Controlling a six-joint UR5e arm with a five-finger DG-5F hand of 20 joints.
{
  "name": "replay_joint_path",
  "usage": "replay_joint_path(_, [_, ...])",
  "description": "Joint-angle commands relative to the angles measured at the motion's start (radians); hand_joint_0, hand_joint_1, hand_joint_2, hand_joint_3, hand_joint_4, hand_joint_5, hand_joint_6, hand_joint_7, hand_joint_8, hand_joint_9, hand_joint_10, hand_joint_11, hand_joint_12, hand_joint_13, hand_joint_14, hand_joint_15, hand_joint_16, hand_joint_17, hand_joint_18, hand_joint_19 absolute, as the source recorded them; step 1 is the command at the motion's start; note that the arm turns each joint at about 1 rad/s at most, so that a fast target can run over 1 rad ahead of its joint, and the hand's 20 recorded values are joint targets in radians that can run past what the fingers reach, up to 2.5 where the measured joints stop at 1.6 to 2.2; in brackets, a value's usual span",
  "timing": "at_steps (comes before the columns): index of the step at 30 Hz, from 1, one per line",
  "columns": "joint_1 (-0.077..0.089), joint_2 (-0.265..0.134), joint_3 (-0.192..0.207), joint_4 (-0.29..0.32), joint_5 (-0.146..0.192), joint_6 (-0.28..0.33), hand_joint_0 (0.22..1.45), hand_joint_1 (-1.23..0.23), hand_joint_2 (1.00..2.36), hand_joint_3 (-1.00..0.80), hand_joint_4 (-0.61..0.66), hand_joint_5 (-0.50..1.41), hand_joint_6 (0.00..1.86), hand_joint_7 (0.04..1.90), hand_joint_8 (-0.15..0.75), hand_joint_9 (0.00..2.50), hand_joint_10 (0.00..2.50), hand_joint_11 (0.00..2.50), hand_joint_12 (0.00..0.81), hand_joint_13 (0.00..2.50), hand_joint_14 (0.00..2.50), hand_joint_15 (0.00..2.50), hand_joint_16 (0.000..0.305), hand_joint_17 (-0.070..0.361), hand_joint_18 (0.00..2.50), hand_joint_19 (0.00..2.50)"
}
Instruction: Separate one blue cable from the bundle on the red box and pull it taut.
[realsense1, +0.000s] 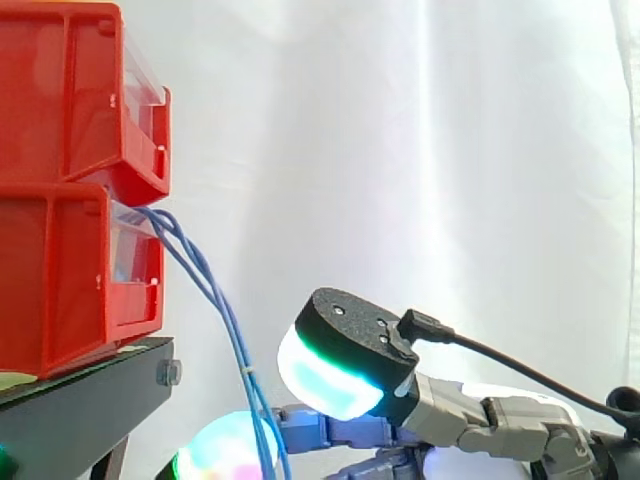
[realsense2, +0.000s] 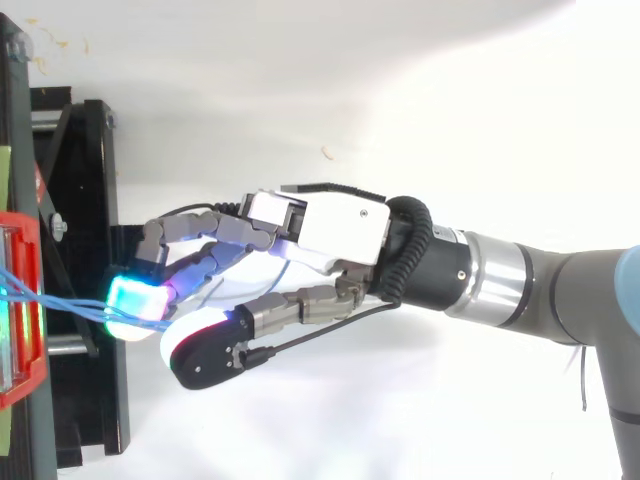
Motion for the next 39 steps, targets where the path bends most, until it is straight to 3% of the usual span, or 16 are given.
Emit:
replay_joint_path(1, [-0.001,0.010,0.000,-0.017,-0.001,0.013,0.61,-0.58,1.01,-0.39,0.29,-0.08,0.50,1.34,0.350,0.79,0.01,0.35,0.378,0.72,0.01,0.31,0.054,0.121,0.68,0.59])
replay_joint_path(14, [-0.017,0.082,0.000,-0.164,-0.004,0.046,0.63,-0.61,1.02,-0.23,0.25,-0.11,0.63,1.21,0.347,0.80,0.01,0.38,0.376,0.73,0.01,0.31,0.054,0.121,0.69,0.59])
replay_joint_path(18, [-0.020,0.088,0.000,-0.178,-0.006,0.049,0.63,-0.62,1.02,-0.20,0.25,-0.12,0.66,1.15,0.346,0.80,0.01,0.40,0.379,0.73,0.01,0.32,0.054,0.121,0.69,0.60])
replay_joint_path(27, [-0.017,0.133,0.000,-0.221,-0.001,0.043,0.62,-0.71,1.02,-0.15,0.26,-0.14,0.73,1.04,0.355,0.81,0.01,0.44,0.392,0.75,0.01,0.32,0.057,0.128,0.74,0.59])
replay_joint_path(33, [-0.012,0.165,0.000,-0.320,0.002,0.043,0.63,-0.78,1.02,-0.14,0.26,-0.17,0.80,0.97,0.362,0.84,0.01,0.49,0.394,0.79,0.01,0.34,0.057,0.127,0.77,0.58])
replay_joint_path(36, [-0.009,0.179,0.000,-0.351,0.003,0.045,0.63,-0.81,1.02,-0.12,0.18,-0.17,0.81,0.95,0.354,0.84,0.01,0.50,0.387,0.79,0.01,0.35,0.055,0.124,0.77,0.59])
replay_joint_path(39, [-0.004,0.180,0.000,-0.360,0.006,0.048,0.61,-0.81,1.02,-0.14,0.19,-0.16,0.79,0.97,0.357,0.86,0.01,0.50,0.394,0.80,0.01,0.35,0.057,0.128,0.78,0.58])
